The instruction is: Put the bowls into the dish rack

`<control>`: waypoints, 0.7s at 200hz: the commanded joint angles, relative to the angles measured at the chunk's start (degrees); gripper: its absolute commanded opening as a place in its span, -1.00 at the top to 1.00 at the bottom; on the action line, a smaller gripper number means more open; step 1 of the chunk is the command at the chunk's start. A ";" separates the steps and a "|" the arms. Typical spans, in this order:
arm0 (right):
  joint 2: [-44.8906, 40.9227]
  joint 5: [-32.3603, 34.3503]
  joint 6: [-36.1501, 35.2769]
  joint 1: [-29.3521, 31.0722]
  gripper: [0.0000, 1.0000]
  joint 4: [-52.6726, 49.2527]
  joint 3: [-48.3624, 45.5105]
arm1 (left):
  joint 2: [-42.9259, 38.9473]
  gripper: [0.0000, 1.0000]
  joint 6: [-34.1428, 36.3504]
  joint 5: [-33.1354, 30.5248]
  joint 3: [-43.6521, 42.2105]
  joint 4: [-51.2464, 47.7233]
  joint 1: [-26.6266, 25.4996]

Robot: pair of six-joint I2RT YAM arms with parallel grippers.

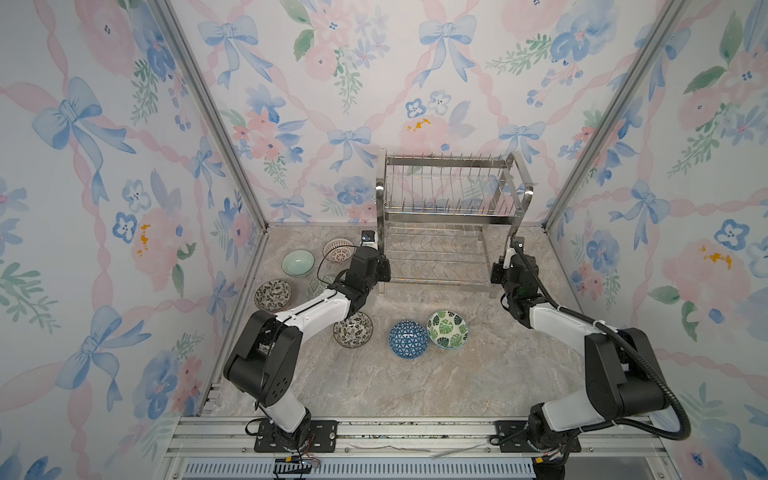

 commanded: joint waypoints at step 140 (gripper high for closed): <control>-1.42 -1.68 4.90 4.97 0.77 0.09 -2.13 | -6.40 1.00 -0.95 7.33 -5.70 -0.32 0.92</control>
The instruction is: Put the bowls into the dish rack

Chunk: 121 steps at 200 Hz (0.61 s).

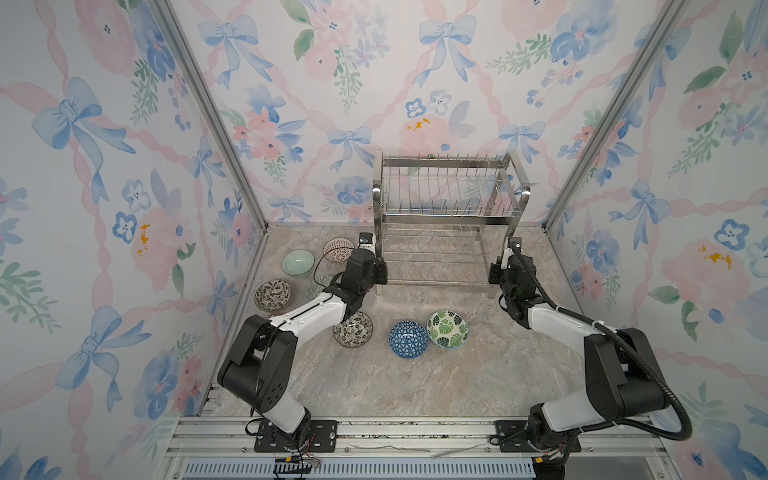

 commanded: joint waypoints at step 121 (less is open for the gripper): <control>-2.17 -3.73 7.94 3.85 0.79 -1.37 -3.61 | -2.52 1.00 -3.77 2.77 0.49 -5.41 1.12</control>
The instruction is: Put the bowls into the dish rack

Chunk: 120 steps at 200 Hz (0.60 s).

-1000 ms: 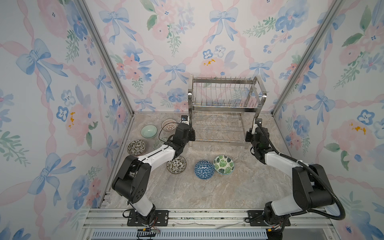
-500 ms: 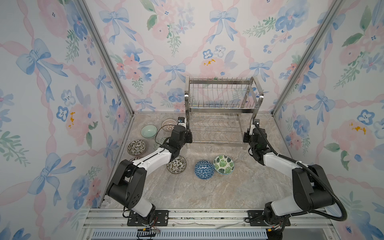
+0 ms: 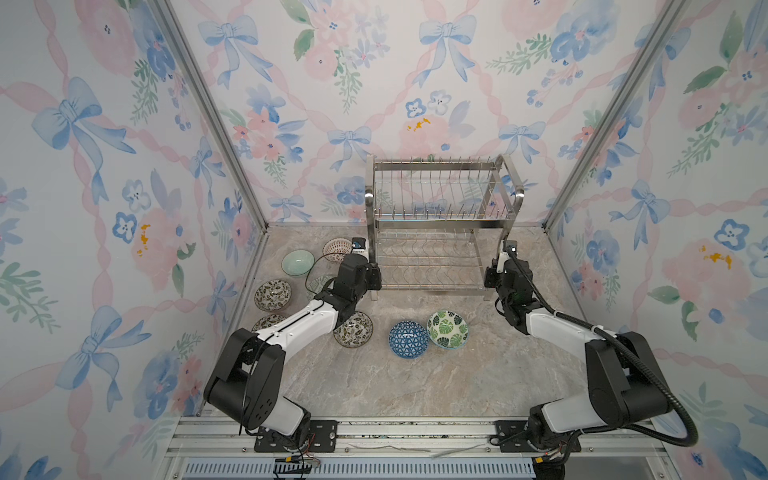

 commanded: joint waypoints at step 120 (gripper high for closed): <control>1.27 -4.41 7.06 -0.88 0.68 -11.46 4.05 | -2.66 0.94 -5.51 2.74 -0.18 -3.39 -0.26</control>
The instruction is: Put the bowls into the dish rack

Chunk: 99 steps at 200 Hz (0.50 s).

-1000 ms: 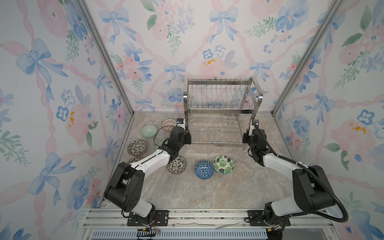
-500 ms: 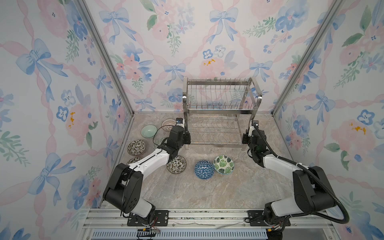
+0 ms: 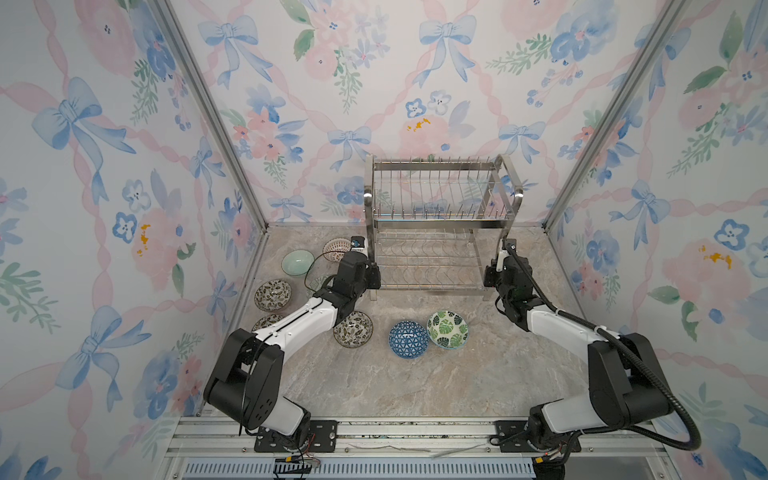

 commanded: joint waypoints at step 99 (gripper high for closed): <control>-2.44 -2.77 8.41 -1.01 -0.15 -11.16 2.48 | -4.44 -0.63 -3.78 -2.46 0.37 -7.11 -0.37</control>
